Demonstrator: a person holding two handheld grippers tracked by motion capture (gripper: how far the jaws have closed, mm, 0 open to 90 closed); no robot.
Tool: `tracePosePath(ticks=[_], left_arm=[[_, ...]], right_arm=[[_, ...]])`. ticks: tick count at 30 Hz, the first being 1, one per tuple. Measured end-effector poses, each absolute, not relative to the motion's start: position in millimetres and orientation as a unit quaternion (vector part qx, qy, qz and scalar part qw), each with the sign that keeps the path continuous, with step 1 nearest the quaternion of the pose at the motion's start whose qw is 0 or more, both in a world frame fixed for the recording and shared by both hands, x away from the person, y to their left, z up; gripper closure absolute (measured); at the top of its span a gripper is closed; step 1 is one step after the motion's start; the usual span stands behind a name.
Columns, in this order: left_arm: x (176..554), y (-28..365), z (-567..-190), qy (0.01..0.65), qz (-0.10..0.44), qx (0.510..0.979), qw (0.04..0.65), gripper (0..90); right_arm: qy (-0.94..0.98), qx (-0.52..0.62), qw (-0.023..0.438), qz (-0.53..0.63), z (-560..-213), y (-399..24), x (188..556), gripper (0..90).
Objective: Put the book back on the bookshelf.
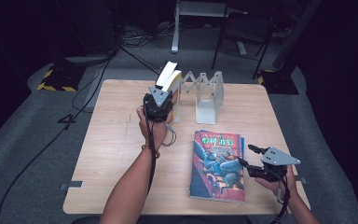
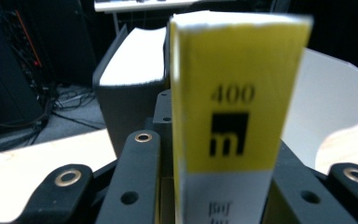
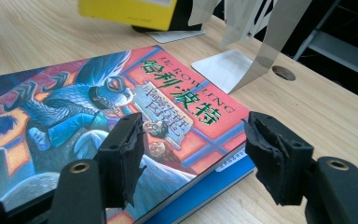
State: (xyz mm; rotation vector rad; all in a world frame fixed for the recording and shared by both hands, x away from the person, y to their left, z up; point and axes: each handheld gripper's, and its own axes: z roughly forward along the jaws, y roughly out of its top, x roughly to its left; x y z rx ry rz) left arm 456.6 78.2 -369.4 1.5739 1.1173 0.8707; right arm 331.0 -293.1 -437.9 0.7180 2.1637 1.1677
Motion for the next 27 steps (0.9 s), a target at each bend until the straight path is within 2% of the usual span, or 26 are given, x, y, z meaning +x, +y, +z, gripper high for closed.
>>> tracePosePath(ticks=[14, 18, 27], left_arm=[[472, 62, -369, 0.458, 0.386, 0.635, 0.487, 74.2], [471, 60, -383, 0.485, 0.381, 0.628, 0.475, 74.2], [468, 56, -396, 0.494, 0.383, 0.617, 0.479, 70.7]], right_arm=[[0.817, 0.260, 0.287, 0.427, -441, -291, 331, 37.9], [0.821, 0.254, 0.285, 0.424, -442, -289, 330, 37.8], [0.823, 0.248, 0.285, 0.423, -442, -288, 329, 37.7]])
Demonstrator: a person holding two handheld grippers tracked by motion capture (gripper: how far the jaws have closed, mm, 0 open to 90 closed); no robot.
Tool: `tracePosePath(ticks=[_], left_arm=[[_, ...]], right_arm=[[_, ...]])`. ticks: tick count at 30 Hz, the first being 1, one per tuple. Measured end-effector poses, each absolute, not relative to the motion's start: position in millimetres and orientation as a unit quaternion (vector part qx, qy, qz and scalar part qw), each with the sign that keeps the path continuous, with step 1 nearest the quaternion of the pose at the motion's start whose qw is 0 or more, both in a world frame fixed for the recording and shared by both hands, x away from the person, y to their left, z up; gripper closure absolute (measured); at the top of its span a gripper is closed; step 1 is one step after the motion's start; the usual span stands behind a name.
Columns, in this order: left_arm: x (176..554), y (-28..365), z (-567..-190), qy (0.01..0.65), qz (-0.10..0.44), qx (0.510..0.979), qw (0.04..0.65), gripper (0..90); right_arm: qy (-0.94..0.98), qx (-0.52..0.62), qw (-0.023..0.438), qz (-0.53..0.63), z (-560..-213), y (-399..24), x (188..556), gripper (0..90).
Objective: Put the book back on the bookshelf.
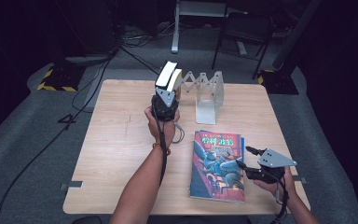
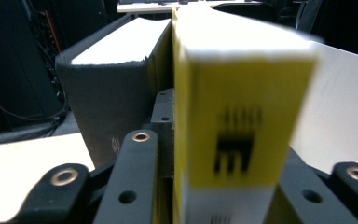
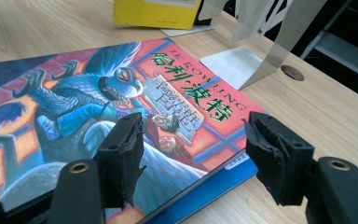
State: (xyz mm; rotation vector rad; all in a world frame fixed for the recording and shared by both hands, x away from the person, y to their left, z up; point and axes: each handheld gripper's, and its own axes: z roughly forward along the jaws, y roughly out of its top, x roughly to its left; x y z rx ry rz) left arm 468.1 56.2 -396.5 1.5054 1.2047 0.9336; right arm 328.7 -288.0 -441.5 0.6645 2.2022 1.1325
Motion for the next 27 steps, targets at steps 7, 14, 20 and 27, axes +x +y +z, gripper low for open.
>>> tracePosePath(ticks=[7, 14, 20, 27], left_arm=[[462, 62, -400, 0.475, 0.375, 0.630, 0.486, 63.6], [450, 73, -411, 0.468, 0.367, 0.638, 0.488, 50.1], [438, 82, -427, 0.458, 0.362, 0.658, 0.476, 51.4], [427, 86, -448, 0.436, 0.329, 0.692, 0.472, 62.5]], right_arm=[[0.826, 0.240, 0.273, 0.431, -441, -288, 327, 37.8], [0.825, 0.229, 0.274, 0.437, -440, -289, 324, 38.5], [0.826, 0.233, 0.273, 0.435, -441, -290, 324, 38.3], [0.825, 0.230, 0.283, 0.431, -441, -290, 323, 37.8]])
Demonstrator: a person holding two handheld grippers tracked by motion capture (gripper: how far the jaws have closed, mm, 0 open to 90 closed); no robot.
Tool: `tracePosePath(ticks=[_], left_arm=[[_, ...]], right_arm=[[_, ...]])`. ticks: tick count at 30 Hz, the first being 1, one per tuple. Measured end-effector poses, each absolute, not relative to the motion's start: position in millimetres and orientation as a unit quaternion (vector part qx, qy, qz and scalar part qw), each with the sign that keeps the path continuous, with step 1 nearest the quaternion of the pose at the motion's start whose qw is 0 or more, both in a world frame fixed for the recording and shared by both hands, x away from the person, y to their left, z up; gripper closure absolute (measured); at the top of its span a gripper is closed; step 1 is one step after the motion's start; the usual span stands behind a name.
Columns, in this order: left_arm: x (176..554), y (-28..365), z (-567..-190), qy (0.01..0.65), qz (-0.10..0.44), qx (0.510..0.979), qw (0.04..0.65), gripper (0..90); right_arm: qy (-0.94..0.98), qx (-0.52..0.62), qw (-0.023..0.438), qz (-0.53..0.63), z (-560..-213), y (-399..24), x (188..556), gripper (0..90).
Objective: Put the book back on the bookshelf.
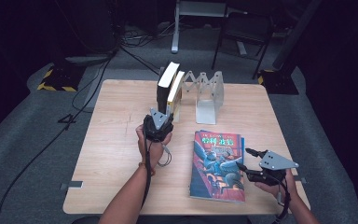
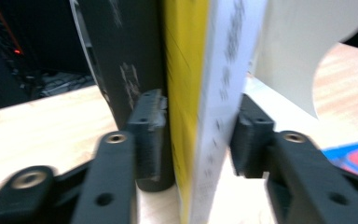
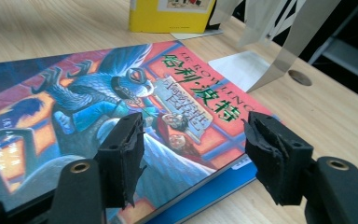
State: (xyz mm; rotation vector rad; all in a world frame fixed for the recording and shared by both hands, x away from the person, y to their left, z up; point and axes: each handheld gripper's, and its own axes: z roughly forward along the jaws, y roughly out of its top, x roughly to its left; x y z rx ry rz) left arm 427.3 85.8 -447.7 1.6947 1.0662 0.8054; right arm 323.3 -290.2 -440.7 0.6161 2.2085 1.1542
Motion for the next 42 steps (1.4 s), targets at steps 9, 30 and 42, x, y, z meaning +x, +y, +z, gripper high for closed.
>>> tracePosePath(ticks=[9, 30, 42], left_arm=[[429, 85, -452, 0.449, 0.330, 0.685, 0.469, 74.1], [470, 59, -443, 0.515, 0.329, 0.656, 0.443, 73.9], [454, 63, -443, 0.488, 0.313, 0.668, 0.467, 70.5]], right_arm=[[0.824, 0.234, 0.284, 0.431, -442, -291, 325, 37.4], [0.827, 0.238, 0.283, 0.423, -444, -292, 327, 37.6], [0.826, 0.243, 0.284, 0.421, -444, -295, 328, 37.5]])
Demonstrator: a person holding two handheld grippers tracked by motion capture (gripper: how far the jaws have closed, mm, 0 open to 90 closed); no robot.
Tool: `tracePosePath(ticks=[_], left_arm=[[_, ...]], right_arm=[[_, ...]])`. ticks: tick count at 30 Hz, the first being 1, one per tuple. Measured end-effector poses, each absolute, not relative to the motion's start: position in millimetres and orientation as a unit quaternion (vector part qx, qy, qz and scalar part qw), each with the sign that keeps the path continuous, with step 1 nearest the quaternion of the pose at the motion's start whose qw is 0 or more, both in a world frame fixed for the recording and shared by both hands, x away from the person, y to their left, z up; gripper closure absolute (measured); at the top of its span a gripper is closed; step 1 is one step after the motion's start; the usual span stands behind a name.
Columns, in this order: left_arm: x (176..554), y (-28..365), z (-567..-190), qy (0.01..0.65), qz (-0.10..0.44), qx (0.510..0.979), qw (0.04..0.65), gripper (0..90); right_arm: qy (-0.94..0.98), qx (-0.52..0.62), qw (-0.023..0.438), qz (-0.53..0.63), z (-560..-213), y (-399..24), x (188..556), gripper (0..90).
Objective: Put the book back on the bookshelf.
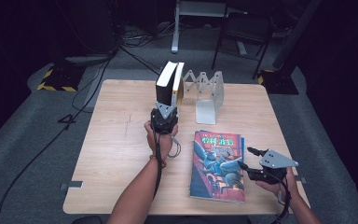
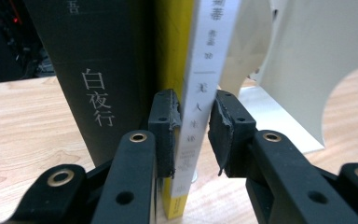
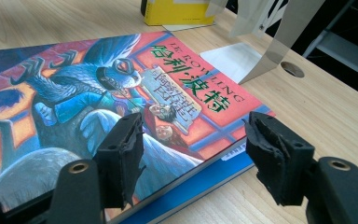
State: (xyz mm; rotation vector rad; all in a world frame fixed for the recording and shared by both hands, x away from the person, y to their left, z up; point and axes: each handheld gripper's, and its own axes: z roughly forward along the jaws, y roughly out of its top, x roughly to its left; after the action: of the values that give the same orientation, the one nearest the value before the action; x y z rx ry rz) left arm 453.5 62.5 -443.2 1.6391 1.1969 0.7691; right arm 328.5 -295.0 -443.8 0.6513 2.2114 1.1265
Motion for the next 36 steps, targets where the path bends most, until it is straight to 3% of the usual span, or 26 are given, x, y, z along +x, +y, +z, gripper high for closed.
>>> tracePosePath(ticks=[5, 11, 25, 31, 36], left_arm=[[445, 67, -445, 0.479, 0.320, 0.677, 0.458, 75.2], [447, 68, -448, 0.468, 0.323, 0.689, 0.450, 88.5], [466, 62, -442, 0.477, 0.323, 0.695, 0.430, 87.3], [447, 81, -437, 0.428, 0.291, 0.718, 0.466, 85.4], [415, 100, -439, 0.355, 0.255, 0.782, 0.445, 81.6]], right_arm=[[0.827, 0.247, 0.286, 0.416, -443, -297, 328, 37.5], [0.829, 0.253, 0.289, 0.406, -444, -303, 329, 37.4], [0.835, 0.258, 0.282, 0.395, -447, -306, 332, 37.3], [0.836, 0.272, 0.274, 0.389, -444, -315, 332, 37.4], [0.841, 0.289, 0.249, 0.384, -441, -326, 329, 35.3]])
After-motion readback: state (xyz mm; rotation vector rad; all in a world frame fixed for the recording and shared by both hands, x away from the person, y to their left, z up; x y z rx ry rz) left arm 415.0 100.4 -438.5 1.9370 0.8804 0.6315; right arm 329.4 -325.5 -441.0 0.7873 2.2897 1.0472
